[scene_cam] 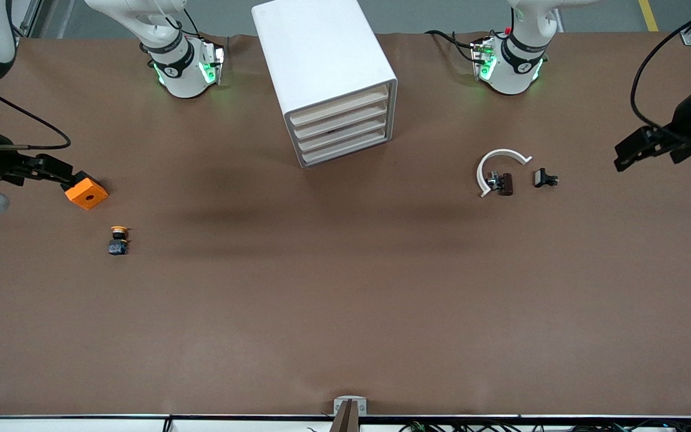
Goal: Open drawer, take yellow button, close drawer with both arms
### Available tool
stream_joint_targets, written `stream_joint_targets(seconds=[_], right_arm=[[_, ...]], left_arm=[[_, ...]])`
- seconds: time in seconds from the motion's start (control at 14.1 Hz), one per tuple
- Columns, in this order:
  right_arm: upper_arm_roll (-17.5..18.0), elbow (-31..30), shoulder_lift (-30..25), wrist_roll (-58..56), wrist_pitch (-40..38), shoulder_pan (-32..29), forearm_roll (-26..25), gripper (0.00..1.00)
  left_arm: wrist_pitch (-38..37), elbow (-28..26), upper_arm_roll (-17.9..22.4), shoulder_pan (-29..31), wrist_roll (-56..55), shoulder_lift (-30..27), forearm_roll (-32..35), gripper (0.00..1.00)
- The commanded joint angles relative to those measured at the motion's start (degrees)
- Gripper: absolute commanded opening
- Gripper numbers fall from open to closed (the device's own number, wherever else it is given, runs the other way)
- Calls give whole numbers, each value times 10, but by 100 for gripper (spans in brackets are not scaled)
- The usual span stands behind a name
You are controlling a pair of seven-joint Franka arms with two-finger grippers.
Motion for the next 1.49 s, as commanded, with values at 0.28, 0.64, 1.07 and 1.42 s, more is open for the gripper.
stream_joint_targets(seconds=[0.28, 0.64, 1.07, 1.42], right_arm=[[-2, -17, -79, 33, -9, -4, 14, 100], [-3, -11, -89, 33, 2, -3, 13, 100], [-1, -11, -87, 34, -10, 0, 14, 100], [-2, -7, -87, 34, -10, 2, 13, 100]], left_arm=[[-18, -57, 14, -9, 38, -58, -20, 100], [-21, -70, 7, -9, 42, -67, -21, 100], [-22, -65, 8, -9, 43, -58, -25, 100], [-22, -38, 9, -8, 46, -36, -23, 100]])
